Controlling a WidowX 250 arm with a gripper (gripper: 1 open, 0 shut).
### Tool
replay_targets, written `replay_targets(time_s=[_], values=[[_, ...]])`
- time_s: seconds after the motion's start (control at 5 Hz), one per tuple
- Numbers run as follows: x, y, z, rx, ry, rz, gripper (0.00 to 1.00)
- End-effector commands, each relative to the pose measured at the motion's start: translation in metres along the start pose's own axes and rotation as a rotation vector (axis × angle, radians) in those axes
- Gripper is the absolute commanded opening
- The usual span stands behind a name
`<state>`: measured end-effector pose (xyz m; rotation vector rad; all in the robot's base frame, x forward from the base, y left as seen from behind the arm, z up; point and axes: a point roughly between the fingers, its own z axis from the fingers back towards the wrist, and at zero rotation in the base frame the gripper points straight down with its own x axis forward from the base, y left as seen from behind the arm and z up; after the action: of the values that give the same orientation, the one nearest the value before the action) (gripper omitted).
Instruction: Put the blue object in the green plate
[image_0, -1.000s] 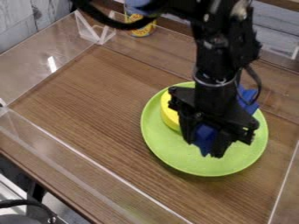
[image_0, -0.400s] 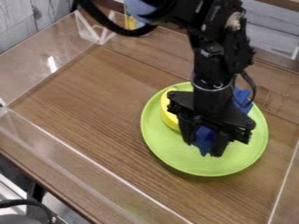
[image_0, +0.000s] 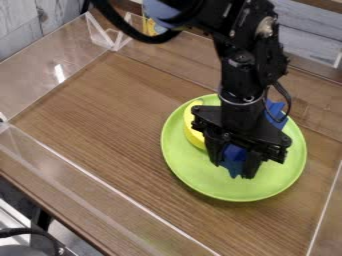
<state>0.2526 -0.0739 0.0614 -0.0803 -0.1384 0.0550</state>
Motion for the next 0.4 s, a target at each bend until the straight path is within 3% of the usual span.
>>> replay_targets(time_s=[0.0,0.2], values=[[0.0064,0.0015,0.004,-0.011,-0.031,0.019,0.0],[0.0077,0.0019,0.0026,-0.013,-0.033,0.028,0.0]])
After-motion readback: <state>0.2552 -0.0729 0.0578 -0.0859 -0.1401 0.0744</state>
